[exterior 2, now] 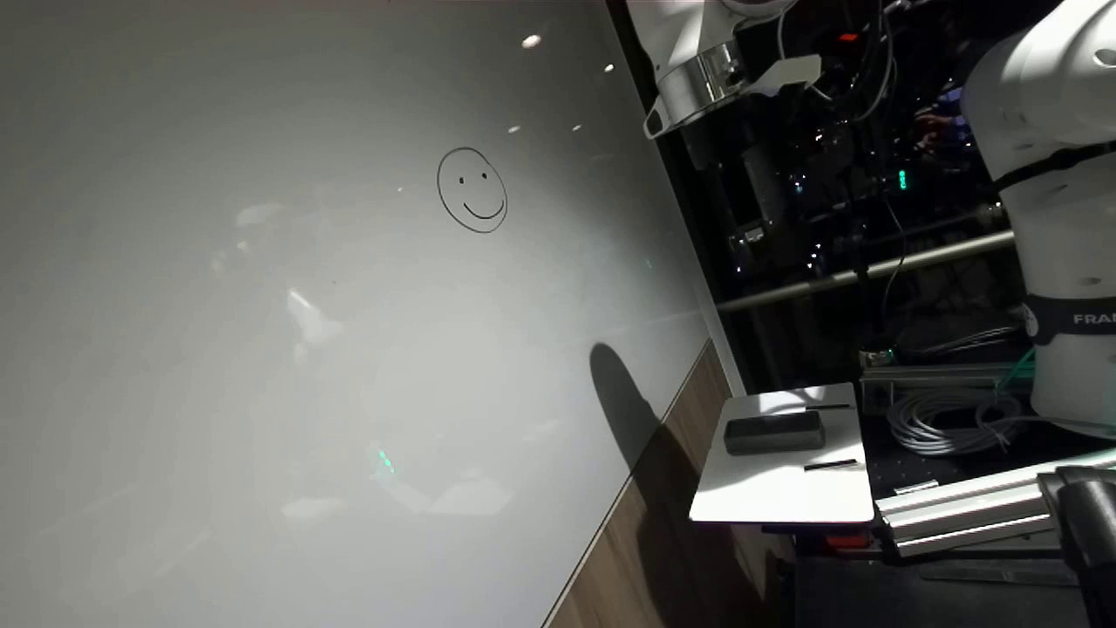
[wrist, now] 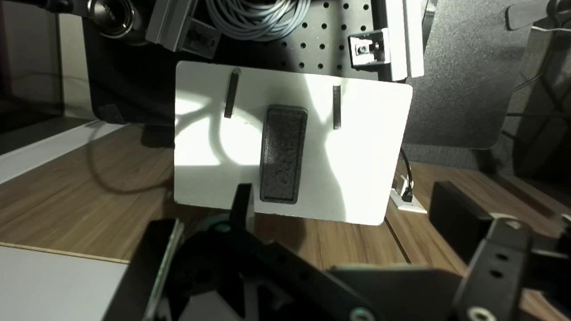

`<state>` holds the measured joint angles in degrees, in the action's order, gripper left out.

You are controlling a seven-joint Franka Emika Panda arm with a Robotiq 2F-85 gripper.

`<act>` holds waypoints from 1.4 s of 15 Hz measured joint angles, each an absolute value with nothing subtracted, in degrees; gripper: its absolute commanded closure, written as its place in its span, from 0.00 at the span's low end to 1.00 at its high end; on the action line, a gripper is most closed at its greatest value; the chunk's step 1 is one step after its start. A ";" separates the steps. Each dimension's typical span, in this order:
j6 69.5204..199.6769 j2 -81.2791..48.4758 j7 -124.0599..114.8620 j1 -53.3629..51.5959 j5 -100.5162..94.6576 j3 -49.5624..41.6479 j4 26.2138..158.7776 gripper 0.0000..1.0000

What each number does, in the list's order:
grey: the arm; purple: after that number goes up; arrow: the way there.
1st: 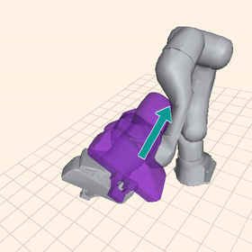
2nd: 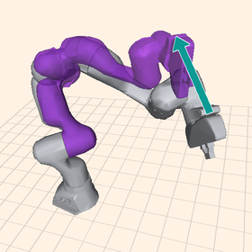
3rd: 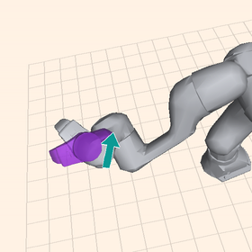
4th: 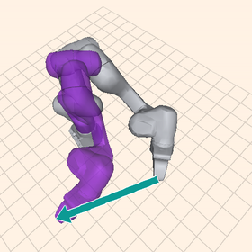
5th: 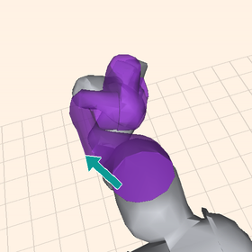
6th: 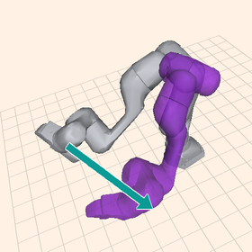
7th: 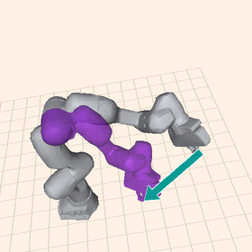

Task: Erase the drawing on the white board

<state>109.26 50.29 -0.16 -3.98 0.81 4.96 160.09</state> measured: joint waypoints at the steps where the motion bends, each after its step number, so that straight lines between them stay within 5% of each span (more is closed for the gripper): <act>1: 110.68 50.01 -0.76 -4.13 1.23 5.44 160.08 0.00; 11: 131.90 37.00 -12.29 -3.66 -0.82 12.89 160.33 0.00; 21: 140.45 16.26 -14.48 3.44 -9.88 10.81 160.24 0.00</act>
